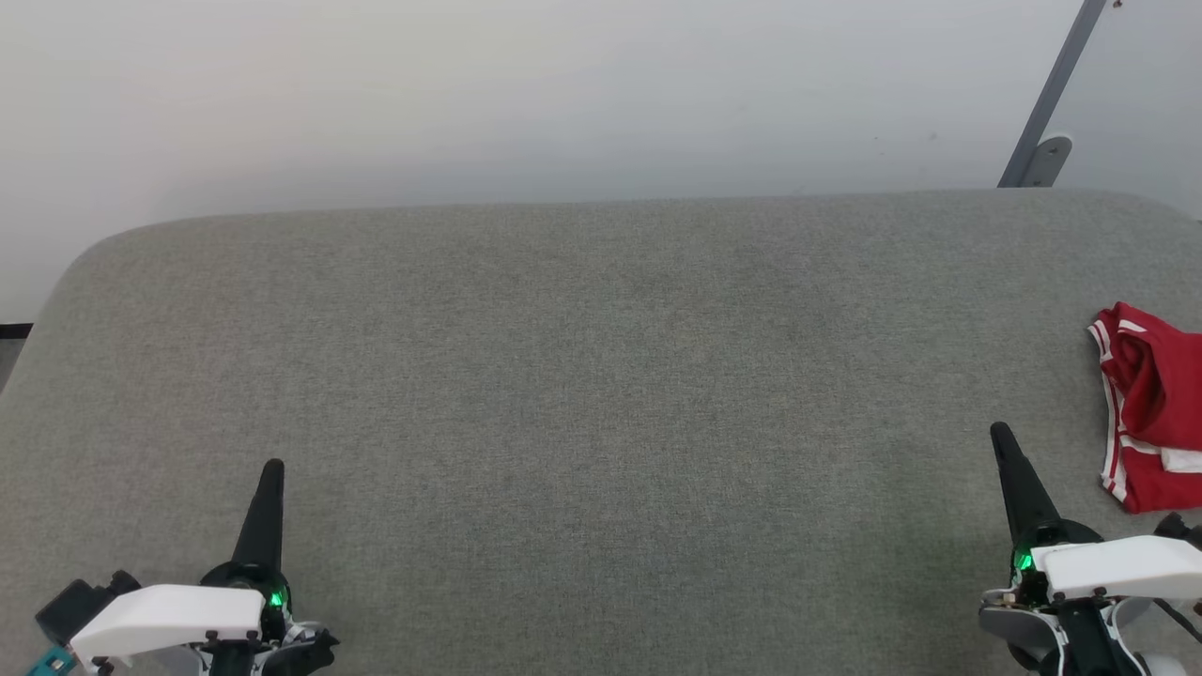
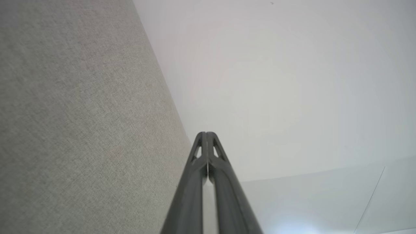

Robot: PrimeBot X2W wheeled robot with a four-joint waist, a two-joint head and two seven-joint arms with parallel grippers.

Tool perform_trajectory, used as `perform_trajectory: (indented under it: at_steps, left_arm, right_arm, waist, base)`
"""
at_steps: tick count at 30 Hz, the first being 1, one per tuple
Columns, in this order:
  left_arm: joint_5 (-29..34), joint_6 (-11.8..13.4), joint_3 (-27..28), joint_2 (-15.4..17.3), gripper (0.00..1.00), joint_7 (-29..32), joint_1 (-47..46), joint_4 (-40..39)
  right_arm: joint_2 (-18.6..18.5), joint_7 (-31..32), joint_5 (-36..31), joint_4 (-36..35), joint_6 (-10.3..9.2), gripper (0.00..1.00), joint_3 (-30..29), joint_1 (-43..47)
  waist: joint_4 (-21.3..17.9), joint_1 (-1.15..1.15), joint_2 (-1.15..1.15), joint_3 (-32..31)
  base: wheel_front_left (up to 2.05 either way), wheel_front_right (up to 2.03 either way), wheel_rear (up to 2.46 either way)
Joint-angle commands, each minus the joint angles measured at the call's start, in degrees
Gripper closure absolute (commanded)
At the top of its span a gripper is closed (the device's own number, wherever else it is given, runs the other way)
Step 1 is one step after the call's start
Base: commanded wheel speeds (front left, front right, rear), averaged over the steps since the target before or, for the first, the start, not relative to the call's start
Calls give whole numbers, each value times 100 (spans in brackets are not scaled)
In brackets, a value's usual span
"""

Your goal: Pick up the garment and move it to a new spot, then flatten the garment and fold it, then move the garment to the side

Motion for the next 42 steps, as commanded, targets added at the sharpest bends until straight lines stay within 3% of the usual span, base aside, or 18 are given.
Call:
perform_trajectory:
  at_steps: [1, 31, 42]
  left_arm:
    - [-142, -23, -5, 12, 100, 48, -121, -8]
    - [-1194, -31, -31, -97, 100, 380, -367, 140]
    - [-1277, -32, -32, -101, 100, 415, -392, 155]
  right_arm:
    - [24, 52, 106, -24, 0, 100, -18, -70]
    - [204, 395, 1220, 104, 0, 100, -136, -232]
    - [221, 433, 1333, 110, 0, 100, -151, -225]
  waist:
    - [2, 0, 0, -1]
    - [45, 0, 0, -21]
    - [51, 0, 0, -23]
  base:
    - [0, 0, 0]
    - [0, 0, 0]
    - [0, 0, 0]
